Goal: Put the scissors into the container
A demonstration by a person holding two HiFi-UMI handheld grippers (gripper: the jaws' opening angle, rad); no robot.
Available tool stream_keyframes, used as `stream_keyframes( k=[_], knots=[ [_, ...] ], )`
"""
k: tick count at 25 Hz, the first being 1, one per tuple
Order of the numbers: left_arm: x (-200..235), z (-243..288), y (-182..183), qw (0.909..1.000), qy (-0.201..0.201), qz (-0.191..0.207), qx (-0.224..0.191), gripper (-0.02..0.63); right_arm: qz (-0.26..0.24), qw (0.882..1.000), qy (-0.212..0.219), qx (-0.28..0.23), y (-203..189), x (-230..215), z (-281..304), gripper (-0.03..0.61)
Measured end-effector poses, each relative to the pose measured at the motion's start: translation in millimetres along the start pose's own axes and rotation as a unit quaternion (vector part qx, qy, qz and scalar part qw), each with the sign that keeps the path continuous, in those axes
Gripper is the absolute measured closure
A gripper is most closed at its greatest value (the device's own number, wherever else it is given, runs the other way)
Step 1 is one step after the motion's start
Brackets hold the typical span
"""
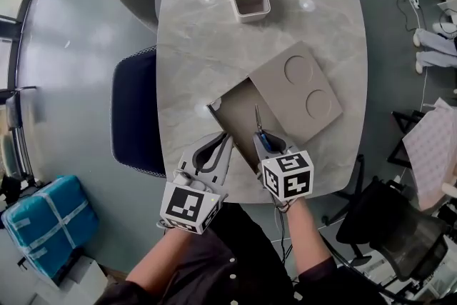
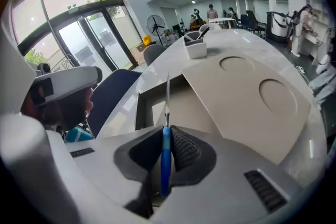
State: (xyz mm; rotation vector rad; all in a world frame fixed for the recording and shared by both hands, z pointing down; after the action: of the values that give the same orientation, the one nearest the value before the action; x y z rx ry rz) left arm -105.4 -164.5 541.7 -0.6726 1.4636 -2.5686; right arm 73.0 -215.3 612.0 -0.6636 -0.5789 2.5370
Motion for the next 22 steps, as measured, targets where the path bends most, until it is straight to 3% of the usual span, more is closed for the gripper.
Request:
stream_keyframes(
  k=[8,17,22],
  knots=[
    [14,12,-9,0.9998,0.001,-0.011,0.017,0.581,0.042,0.998,0.015,0.049,7,-4,26,0.545],
    [18,17,-9,0.9995,-0.003,-0.017,0.025,0.581,0.115,0.991,0.044,0.059,15,-8,39,0.543],
    [19,19,-8,0.9995,-0.002,-0.020,0.026,0.581,0.083,0.994,0.028,0.065,17,-7,37,0.521]
  ],
)
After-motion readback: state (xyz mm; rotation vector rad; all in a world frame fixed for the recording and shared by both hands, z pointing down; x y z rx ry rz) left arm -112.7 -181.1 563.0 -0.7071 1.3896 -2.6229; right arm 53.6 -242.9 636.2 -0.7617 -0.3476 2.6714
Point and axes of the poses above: the fingertips, and each gripper's own axes: z forward along the fingers, x to its left, y out of its top, the point moved 10 cm from there along -z, backward along the fingers, and after that the axes turned 2 degrees about z, right-handed, at the moved point
